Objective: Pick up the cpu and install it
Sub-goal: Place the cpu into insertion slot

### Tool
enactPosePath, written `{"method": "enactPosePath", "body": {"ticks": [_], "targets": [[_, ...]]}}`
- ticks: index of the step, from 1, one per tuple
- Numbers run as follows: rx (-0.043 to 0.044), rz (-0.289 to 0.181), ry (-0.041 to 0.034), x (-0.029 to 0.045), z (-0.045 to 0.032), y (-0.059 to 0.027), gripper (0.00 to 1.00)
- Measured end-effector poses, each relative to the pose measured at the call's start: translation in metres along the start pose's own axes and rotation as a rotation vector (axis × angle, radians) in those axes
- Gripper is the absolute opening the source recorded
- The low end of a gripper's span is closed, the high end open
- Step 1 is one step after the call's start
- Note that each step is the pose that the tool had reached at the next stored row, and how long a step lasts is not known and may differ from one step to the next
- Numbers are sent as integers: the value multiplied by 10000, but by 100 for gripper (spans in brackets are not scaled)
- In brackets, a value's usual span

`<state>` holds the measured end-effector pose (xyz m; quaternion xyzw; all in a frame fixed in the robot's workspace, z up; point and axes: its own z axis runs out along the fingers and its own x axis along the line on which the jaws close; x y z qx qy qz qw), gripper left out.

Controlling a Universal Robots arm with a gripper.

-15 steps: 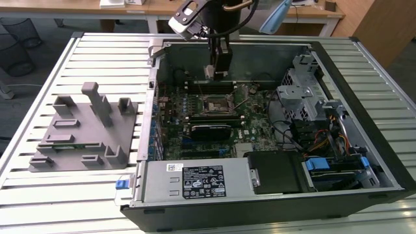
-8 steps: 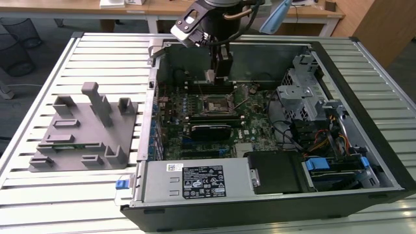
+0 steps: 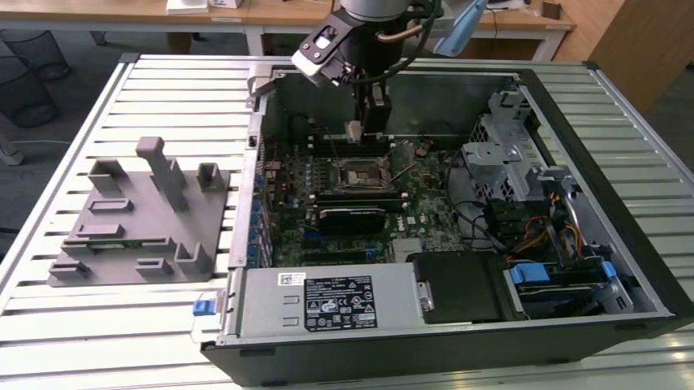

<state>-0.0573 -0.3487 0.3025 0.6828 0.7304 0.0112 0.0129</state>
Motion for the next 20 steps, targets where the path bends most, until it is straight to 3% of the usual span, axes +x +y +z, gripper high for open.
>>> {"method": "enactPosePath", "body": {"ticks": [10,20], "targets": [[-1,8,1,11,135,25,54],[-1,8,1,11,167,29,54]]}}
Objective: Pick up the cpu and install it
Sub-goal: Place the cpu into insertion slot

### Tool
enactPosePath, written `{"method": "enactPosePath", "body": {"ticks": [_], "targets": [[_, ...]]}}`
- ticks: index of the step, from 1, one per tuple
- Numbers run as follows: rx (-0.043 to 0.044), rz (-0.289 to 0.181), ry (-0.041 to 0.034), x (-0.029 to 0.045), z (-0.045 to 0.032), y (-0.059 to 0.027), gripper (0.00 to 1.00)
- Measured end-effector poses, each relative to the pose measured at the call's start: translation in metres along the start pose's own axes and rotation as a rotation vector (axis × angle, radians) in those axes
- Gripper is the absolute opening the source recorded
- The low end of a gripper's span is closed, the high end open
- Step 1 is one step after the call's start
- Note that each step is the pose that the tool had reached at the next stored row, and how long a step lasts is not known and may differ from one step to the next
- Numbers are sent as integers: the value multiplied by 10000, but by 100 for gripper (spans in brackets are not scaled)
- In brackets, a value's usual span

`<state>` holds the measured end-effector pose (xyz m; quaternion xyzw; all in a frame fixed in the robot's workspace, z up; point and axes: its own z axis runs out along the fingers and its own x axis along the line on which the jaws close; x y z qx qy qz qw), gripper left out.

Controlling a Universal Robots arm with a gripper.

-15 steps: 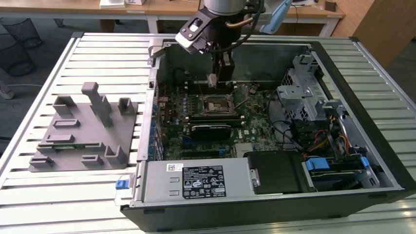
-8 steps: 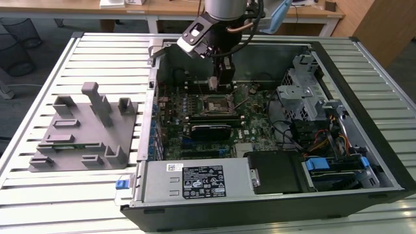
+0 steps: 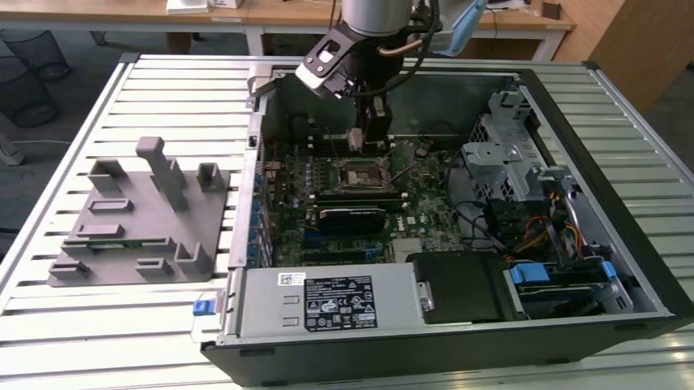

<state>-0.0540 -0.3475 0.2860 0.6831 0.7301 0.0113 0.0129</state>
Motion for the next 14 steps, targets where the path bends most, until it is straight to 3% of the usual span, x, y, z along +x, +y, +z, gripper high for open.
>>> {"method": "enactPosePath", "body": {"ticks": [14], "targets": [[0,0,0,0,52,-2,54]]}}
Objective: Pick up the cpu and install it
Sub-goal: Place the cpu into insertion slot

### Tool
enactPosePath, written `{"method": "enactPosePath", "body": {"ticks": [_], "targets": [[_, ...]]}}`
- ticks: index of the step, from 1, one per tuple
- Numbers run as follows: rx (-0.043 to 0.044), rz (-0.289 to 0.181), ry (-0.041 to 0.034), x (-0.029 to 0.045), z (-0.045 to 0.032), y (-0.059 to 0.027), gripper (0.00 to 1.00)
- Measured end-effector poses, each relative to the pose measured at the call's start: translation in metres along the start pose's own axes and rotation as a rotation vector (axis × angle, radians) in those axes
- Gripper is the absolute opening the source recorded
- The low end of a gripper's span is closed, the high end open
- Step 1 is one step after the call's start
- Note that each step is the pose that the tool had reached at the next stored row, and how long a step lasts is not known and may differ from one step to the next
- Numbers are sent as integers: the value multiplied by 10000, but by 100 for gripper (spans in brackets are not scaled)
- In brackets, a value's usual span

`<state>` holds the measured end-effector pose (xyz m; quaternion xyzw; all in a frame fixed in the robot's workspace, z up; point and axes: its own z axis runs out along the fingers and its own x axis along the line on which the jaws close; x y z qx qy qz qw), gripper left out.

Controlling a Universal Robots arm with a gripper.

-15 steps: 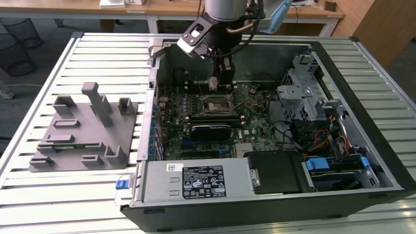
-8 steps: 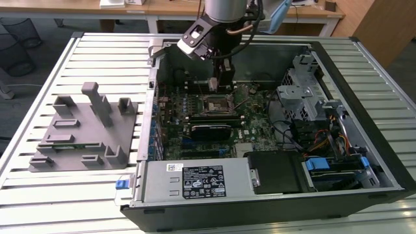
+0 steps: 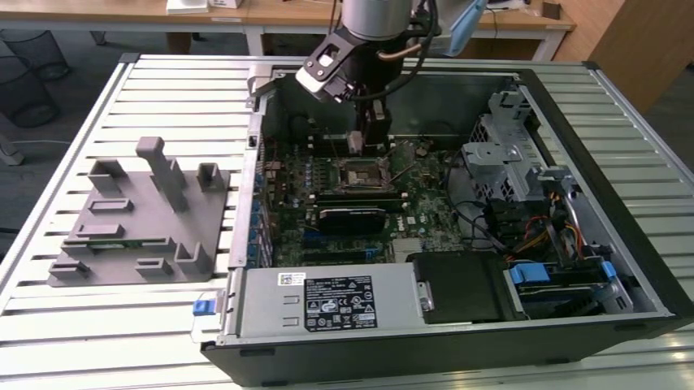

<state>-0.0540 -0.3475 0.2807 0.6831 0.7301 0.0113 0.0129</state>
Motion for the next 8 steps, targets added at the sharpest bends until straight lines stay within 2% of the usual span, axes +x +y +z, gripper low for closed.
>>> {"method": "enactPosePath", "body": {"ticks": [8], "targets": [[0,0,0,0,31,-1,54]]}}
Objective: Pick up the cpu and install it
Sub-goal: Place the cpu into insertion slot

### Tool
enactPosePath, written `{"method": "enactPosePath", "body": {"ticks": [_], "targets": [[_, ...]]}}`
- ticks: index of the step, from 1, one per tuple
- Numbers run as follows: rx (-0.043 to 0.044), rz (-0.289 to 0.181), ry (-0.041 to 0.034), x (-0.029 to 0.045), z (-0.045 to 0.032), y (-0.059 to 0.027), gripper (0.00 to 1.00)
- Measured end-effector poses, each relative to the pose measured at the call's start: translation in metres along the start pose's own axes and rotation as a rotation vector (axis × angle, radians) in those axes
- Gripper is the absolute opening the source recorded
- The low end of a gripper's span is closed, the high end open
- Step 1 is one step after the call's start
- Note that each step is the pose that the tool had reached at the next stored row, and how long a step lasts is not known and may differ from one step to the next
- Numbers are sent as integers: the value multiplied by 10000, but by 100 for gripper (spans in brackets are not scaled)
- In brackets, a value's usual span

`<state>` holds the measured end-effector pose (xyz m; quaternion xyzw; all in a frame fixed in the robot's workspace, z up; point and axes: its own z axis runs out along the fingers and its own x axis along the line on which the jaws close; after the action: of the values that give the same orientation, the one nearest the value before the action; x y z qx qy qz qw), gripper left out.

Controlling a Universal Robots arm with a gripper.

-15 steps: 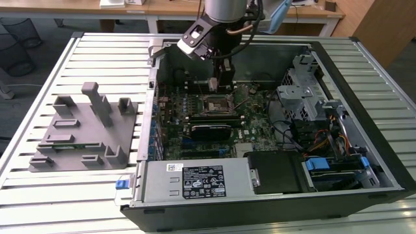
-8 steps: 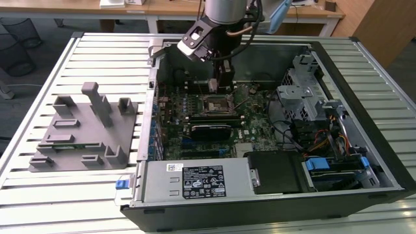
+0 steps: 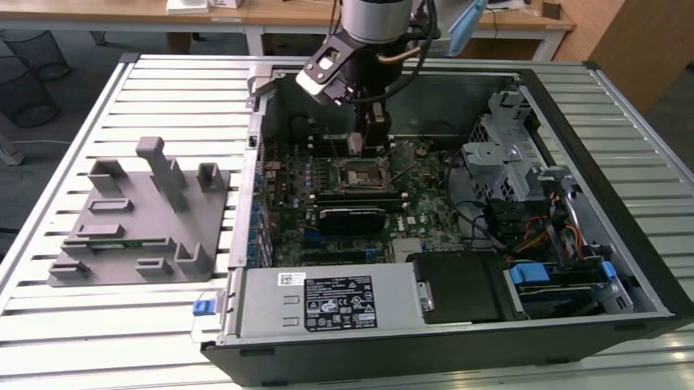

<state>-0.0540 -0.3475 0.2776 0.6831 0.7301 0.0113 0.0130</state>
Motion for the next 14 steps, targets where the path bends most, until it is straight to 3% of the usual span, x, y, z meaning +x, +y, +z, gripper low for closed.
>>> {"method": "enactPosePath", "body": {"ticks": [14], "targets": [[2,241,-11,31,154,33,54]]}}
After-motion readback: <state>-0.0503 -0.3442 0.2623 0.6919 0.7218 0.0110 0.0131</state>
